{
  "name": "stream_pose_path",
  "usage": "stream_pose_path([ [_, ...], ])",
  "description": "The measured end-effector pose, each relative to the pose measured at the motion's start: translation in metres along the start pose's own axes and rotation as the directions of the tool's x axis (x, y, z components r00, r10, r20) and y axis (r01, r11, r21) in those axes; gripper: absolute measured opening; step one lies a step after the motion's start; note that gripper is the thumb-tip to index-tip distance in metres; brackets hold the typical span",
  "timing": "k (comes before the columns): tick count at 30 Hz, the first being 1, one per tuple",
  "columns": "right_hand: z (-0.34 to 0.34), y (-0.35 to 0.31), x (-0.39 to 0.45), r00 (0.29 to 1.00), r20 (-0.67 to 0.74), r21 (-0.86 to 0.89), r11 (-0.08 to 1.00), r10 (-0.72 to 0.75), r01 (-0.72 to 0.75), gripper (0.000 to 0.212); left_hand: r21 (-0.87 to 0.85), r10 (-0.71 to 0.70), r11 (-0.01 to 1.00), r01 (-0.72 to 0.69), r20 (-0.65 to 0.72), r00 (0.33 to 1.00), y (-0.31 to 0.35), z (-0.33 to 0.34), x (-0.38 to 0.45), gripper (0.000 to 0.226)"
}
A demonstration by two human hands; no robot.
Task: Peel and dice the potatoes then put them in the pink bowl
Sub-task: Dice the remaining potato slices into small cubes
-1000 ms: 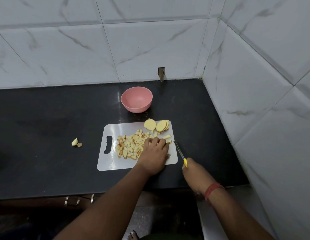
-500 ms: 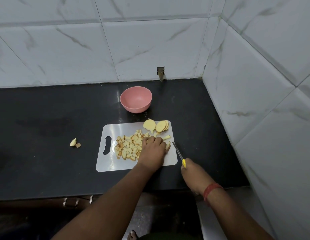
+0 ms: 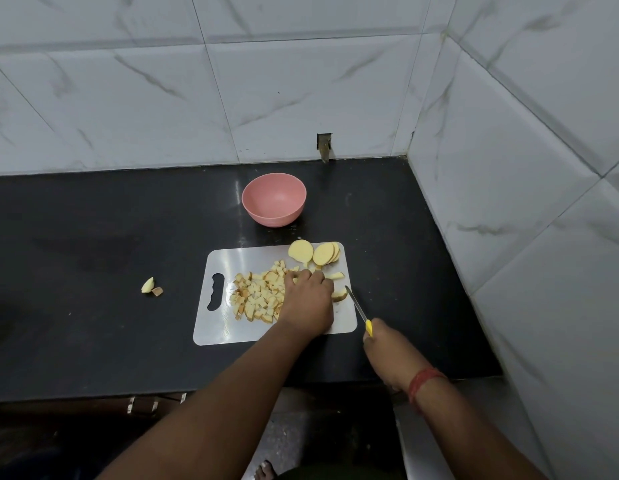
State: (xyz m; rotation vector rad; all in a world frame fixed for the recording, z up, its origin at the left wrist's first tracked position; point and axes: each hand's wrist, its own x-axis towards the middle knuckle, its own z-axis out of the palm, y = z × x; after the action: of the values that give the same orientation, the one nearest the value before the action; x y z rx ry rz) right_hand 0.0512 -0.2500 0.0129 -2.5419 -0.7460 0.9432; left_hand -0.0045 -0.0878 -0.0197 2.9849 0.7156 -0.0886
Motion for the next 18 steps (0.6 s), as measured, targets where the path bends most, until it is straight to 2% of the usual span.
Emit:
stream_pose_path([
  [5,0.001,0.001,0.003,1.0,0.009,0.019,1.0,0.011,-0.011,0.015,-0.073,-0.036,0.997,0.038,0.03,0.999,0.0,-0.008,0.007,0.026],
  [9,-0.003,0.002,0.003,1.0,-0.02,0.057,0.998,0.022,-0.021,0.017,-0.141,-0.035,0.99,0.017,-0.126,0.991,0.0,-0.007,0.002,0.025],
  [12,-0.007,0.004,0.005,0.996,-0.082,0.151,0.989,0.017,-0.004,0.016,-0.134,0.052,0.988,-0.078,-0.191,0.98,0.007,-0.001,-0.006,0.016],
  [16,-0.012,0.002,0.007,0.99,-0.142,0.242,0.97,0.008,0.027,0.017,-0.064,0.135,0.987,-0.145,-0.142,0.981,0.01,0.009,-0.007,0.018],
  [18,-0.011,0.002,0.007,0.99,-0.143,0.247,0.968,0.001,0.035,0.017,-0.063,0.079,0.994,-0.087,-0.115,0.99,0.008,0.009,-0.004,0.02],
])
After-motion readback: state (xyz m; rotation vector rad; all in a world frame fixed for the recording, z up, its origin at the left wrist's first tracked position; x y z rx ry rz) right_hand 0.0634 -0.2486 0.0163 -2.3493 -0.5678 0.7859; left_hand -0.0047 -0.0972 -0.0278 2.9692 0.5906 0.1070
